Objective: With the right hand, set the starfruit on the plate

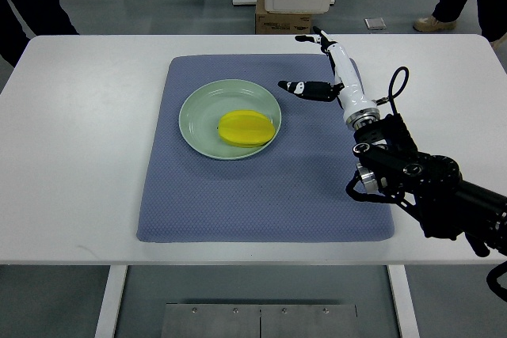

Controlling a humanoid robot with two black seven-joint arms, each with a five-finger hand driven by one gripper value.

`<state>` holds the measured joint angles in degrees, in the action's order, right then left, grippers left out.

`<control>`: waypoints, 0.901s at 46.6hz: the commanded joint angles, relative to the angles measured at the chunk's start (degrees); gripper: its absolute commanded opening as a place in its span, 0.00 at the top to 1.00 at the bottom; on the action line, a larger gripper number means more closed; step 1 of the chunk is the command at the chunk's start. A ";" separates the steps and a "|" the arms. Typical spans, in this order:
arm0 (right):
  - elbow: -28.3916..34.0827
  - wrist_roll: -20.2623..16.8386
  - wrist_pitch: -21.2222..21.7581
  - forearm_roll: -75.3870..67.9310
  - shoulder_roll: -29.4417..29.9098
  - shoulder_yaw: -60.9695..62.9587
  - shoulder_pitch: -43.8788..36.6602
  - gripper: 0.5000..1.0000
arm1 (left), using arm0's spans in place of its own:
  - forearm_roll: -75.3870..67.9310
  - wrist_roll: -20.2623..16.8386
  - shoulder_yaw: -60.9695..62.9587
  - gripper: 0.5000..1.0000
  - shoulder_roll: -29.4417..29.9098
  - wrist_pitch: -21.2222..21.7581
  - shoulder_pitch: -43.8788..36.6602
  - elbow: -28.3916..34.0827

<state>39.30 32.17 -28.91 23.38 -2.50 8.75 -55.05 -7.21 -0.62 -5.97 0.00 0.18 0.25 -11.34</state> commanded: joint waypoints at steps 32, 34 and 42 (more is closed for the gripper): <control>-8.53 -5.36 21.25 -24.69 -2.95 15.06 4.33 0.00 | 0.00 0.00 0.08 0.00 0.00 0.00 -0.08 0.00; -10.11 -6.42 23.36 -24.87 -2.86 16.20 4.60 0.00 | 0.00 0.00 -0.01 0.00 0.00 0.00 0.01 0.00; -13.28 -8.09 28.02 -24.87 -2.78 22.79 7.23 0.00 | 0.00 0.00 -0.01 0.00 0.00 0.00 0.01 0.00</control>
<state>26.52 24.35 -2.07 -1.53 -5.35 29.59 -48.91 -7.21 -0.63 -5.95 0.00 0.18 0.24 -11.34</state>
